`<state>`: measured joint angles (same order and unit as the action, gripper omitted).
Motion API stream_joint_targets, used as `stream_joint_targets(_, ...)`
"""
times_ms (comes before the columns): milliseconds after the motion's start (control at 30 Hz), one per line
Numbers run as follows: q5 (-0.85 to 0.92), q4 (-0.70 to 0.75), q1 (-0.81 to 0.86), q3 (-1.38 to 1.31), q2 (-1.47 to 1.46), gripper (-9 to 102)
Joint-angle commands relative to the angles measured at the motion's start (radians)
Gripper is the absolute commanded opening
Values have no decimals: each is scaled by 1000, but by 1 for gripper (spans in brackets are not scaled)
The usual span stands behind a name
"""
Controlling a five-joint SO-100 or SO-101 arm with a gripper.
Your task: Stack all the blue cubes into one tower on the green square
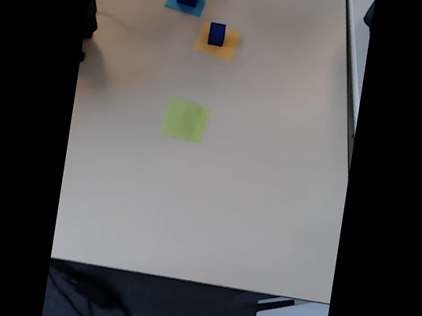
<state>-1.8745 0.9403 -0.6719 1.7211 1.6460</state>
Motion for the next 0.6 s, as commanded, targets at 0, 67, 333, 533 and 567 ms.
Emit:
stream_joint_targets(0, 11, -8, 6, -3, 26, 13)
stream_joint_targets(67, 11, -8, 6, 2, 28, 13)
stream_joint_targets(333, 17, -17, 9, 41, 40, 13)
stream_joint_targets(533, 18, -17, 9, 51, 41, 12)
stream_joint_targets(567, 18, -17, 9, 51, 40, 12)
